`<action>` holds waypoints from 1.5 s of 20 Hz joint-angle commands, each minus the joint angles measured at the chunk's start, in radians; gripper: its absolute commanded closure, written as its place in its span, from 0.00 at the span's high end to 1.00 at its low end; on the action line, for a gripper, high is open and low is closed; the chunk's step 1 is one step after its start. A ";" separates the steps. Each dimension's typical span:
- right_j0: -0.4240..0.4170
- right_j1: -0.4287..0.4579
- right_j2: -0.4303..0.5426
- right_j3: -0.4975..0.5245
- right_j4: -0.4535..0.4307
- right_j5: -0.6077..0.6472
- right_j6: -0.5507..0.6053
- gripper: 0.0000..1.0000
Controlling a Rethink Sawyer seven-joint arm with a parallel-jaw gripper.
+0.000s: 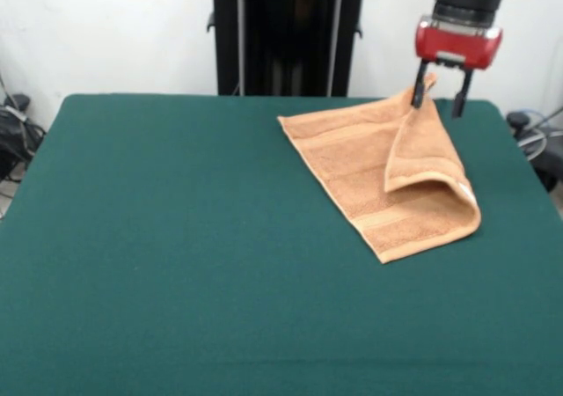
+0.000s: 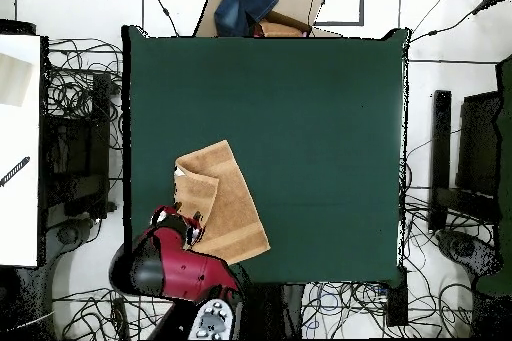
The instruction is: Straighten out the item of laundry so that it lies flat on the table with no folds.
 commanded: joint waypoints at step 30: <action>-0.299 0.235 0.213 0.006 -0.290 -0.155 0.165 1.00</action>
